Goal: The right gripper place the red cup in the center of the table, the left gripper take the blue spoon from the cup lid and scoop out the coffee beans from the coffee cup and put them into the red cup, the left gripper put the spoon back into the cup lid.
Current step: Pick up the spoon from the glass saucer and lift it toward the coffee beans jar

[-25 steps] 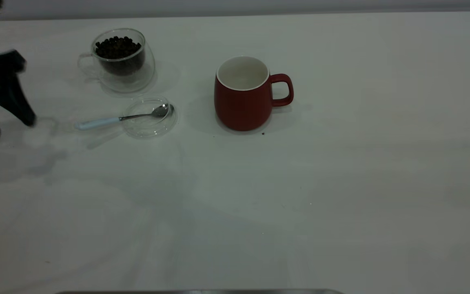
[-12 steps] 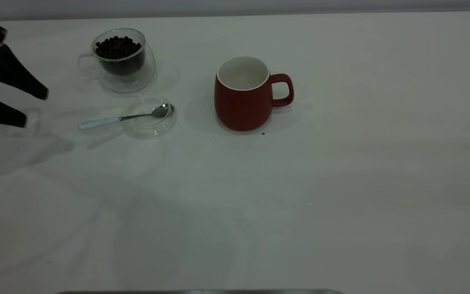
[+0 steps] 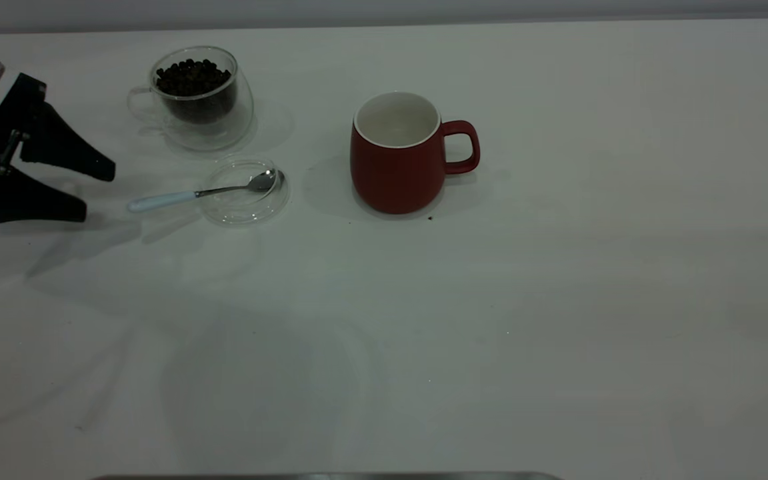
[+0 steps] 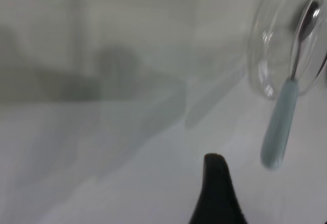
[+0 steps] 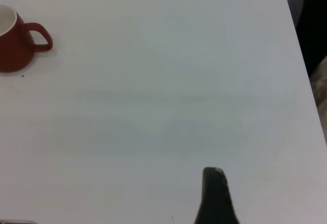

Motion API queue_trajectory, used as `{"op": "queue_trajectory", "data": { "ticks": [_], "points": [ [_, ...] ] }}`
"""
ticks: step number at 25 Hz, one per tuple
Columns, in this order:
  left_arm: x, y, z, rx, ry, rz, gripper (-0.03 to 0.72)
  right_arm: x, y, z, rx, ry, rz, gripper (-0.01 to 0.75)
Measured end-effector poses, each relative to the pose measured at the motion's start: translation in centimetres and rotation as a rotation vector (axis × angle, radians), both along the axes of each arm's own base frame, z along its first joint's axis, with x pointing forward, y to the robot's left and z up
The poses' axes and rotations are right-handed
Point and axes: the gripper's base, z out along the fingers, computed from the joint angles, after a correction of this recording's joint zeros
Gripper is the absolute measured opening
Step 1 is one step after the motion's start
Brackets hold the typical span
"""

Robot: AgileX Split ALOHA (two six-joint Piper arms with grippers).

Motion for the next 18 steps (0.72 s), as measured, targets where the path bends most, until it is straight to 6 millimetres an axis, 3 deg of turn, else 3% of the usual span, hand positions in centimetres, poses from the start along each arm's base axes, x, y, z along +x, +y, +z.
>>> {"op": "queue_trajectory", "data": {
  "ticks": [7,18],
  "points": [
    [-0.3,-1.9,-1.9,-0.016,0.019,-0.052,0.595,0.0,0.0,0.0,0.000,0.000,0.000,0.573],
    [0.3,-2.9,-1.8,-0.040,-0.020,-0.037,0.595,0.0,0.0,0.0,0.000,0.000,0.000,0.573]
  ]
}}
